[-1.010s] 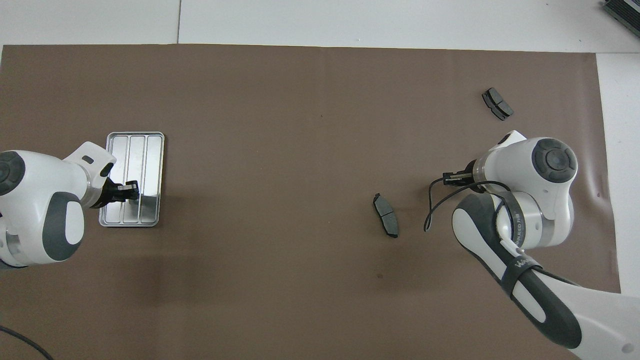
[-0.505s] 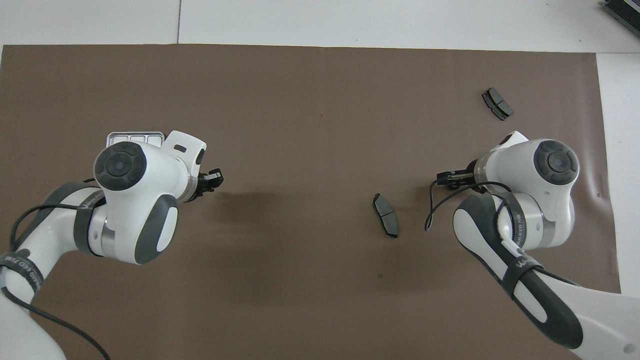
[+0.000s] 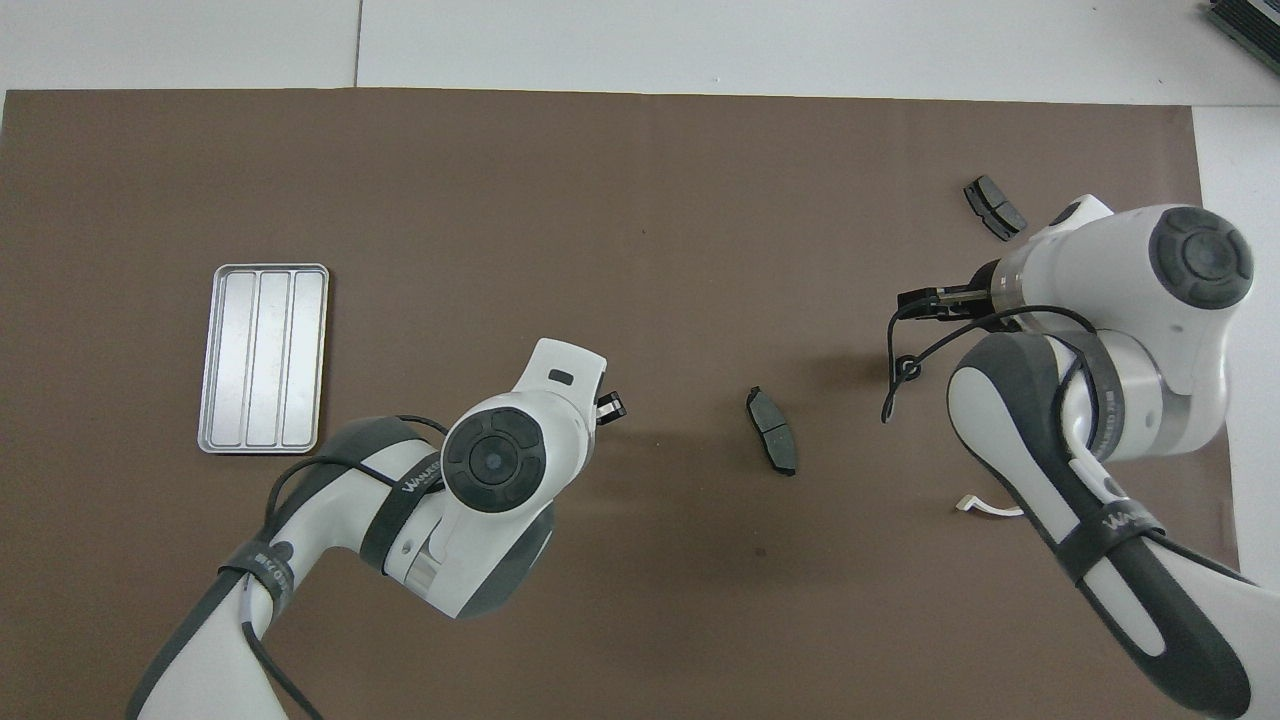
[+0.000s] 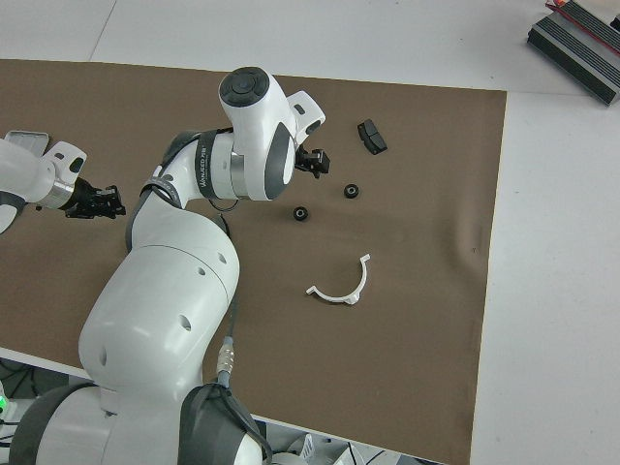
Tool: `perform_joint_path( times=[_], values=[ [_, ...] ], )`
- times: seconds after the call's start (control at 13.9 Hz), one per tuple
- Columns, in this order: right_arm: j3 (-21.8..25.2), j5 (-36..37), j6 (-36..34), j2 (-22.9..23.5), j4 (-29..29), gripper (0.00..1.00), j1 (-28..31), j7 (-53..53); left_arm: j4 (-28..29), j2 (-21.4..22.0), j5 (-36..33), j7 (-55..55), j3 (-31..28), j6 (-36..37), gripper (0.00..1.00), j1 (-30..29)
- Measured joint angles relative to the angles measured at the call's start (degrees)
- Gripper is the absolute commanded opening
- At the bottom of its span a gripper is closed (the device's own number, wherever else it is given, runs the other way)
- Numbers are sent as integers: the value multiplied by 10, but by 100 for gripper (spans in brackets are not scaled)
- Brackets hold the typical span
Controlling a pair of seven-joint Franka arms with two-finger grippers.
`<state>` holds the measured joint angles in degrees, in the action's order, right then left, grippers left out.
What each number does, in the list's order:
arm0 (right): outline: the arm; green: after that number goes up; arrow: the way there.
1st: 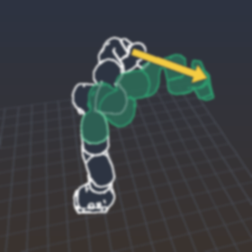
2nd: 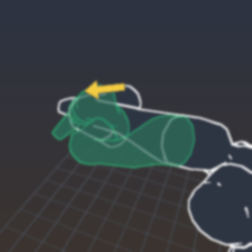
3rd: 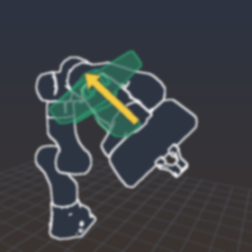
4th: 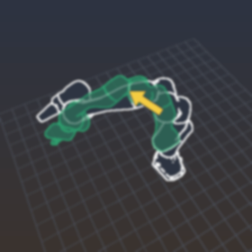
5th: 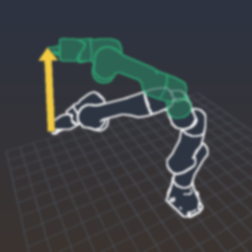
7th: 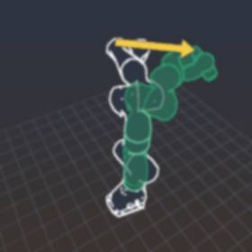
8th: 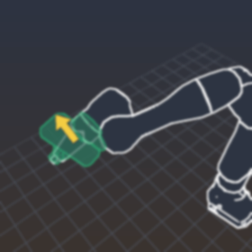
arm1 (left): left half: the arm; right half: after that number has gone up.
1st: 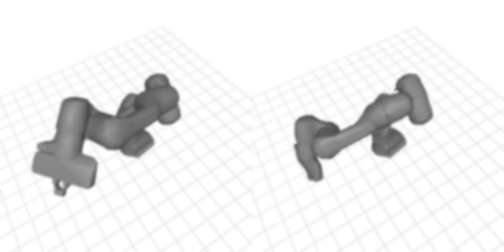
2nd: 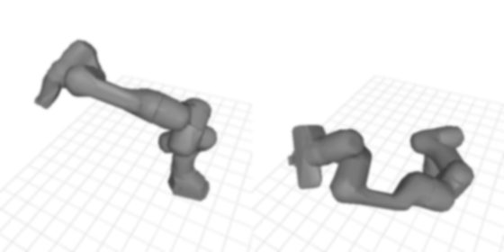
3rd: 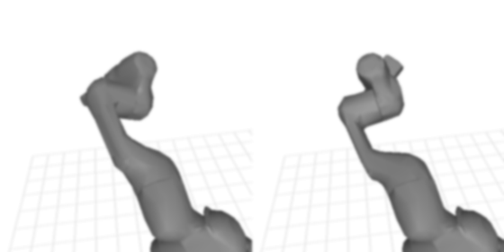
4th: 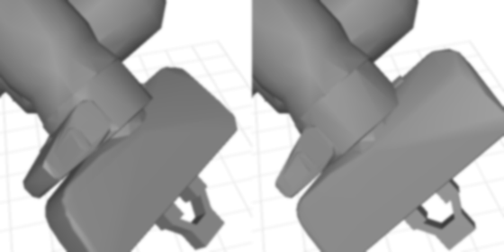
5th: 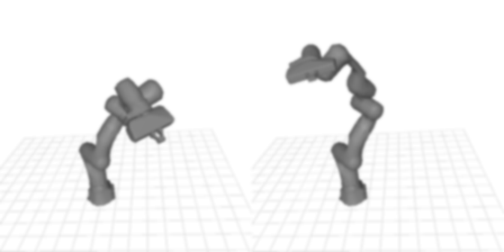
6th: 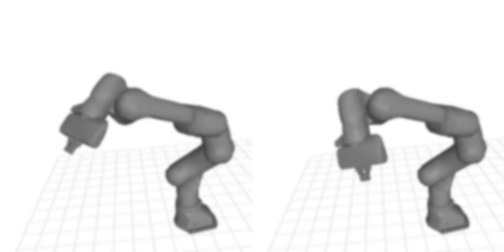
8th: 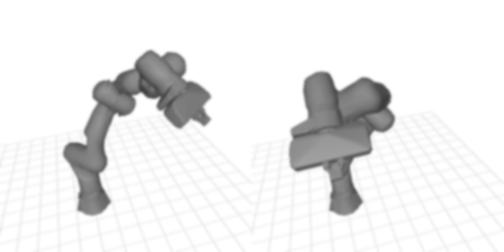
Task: Place bearing gear from tray to pile
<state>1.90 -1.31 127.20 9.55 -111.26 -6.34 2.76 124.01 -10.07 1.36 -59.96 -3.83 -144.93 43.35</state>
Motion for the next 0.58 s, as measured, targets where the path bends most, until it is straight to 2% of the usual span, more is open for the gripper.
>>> perform_joint_path(
  times=[0.14, 0.29, 0.36, 0.51, 0.58],
  values=[
    [0, 0, -69, -3, 53, 100, 0, 0, -16, -37, 0, -3, 0, -40, 0, 8],
    [-1, 0, -98, -4, 77, 100, 0, 1, -54, -69, 0, -3, -4, -49, 0, 7],
    [-4, 0, -102, -4, 80, 100, -2, 3, -76, -82, 0, -2, -6, -49, 19, 7],
    [-7, 0, -102, -4, 80, 100, -13, 20, -103, -97, 0, -2, -6, -49, 77, 7],
    [-8, 0, -102, -3, 80, 100, -23, 27, -109, -100, 0, -2, -5, -49, 87, 7]
  ],
)
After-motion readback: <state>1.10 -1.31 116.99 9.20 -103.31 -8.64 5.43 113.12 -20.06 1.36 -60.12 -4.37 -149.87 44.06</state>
